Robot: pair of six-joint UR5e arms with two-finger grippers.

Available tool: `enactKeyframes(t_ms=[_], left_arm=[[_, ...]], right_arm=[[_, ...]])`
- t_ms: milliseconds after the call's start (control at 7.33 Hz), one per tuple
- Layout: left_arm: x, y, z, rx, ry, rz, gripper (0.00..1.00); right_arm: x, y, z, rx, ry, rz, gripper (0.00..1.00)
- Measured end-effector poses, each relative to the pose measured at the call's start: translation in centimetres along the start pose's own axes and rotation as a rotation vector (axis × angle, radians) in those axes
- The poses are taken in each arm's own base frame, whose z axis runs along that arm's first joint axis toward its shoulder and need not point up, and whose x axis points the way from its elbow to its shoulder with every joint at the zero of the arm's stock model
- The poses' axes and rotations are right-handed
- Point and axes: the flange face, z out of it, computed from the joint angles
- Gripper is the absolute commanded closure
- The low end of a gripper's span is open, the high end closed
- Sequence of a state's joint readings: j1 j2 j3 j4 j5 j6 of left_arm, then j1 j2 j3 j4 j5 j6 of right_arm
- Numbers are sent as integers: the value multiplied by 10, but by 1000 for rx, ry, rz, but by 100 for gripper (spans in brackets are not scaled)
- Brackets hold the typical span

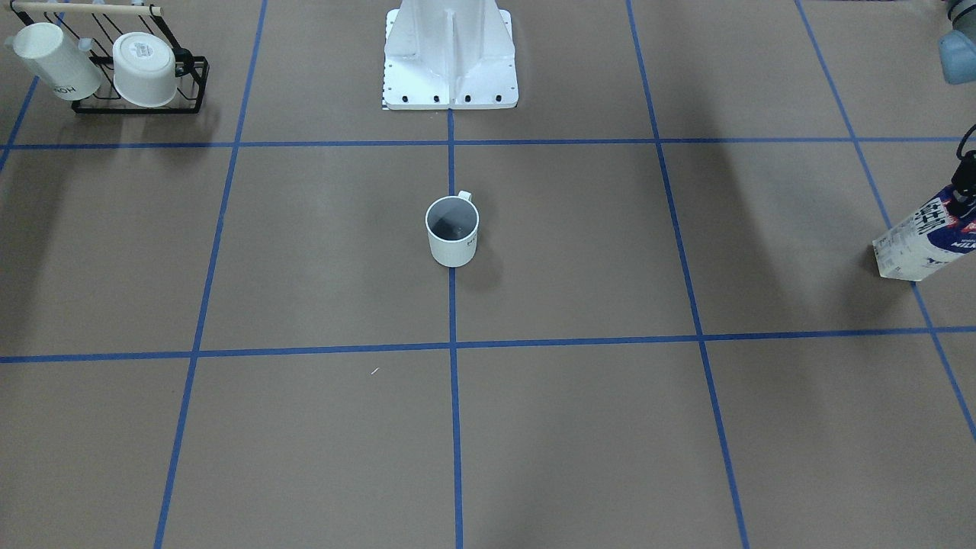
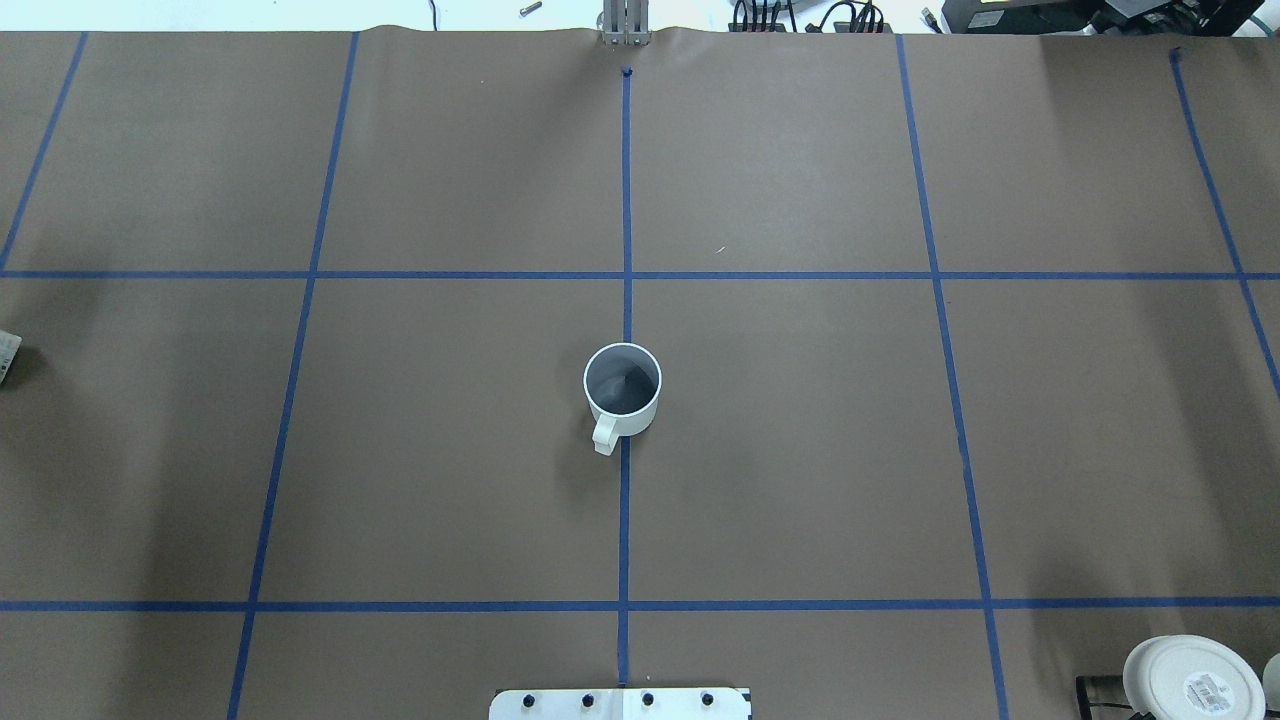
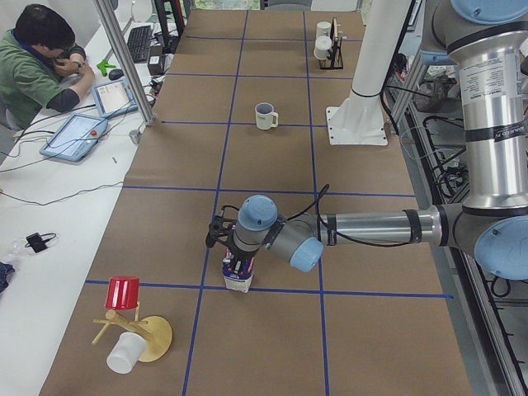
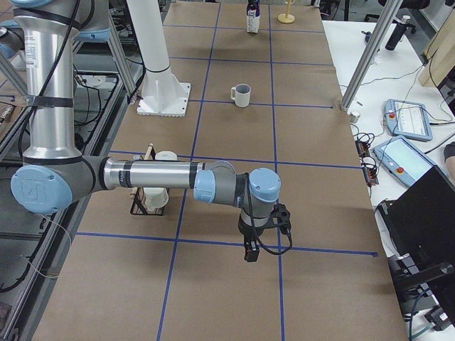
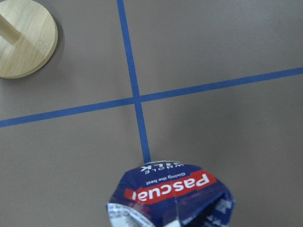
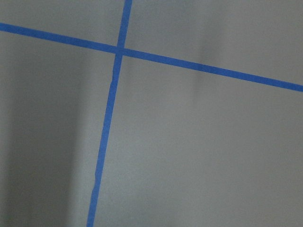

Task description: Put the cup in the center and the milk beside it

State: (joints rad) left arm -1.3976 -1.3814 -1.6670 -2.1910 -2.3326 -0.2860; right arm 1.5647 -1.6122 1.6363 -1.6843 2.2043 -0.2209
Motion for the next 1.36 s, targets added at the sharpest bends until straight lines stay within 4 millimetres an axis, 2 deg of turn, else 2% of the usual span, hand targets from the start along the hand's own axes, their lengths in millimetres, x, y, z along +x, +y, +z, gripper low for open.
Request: enactKeyframes(t_ms=[273,409,545,818,1091,1227,1364], left_arm=[[32,-15,-23,30,57,-72,100],[59,-25,-35,51,83,-121,100],[99,-36,-38,56,104,-162,100],[198,-64,-26,37,121,-234,100],[297,-106,-31,1,95,-255,100],[352,-123,-29,-16,79,-261,100],[418,-134,-21,-37,63,-272,100]], right_arm=[[0,0,0,-1,0,2,0],[1,-1,1,-1,0,2,0],[1,-1,1,-2,-1,4,0],[1,-1,2,-3,-2,5,0],[2,-1,2,-4,-2,6,0],[2,-1,3,-5,-3,7,0],[3,-1,3,-6,-3,8,0]])
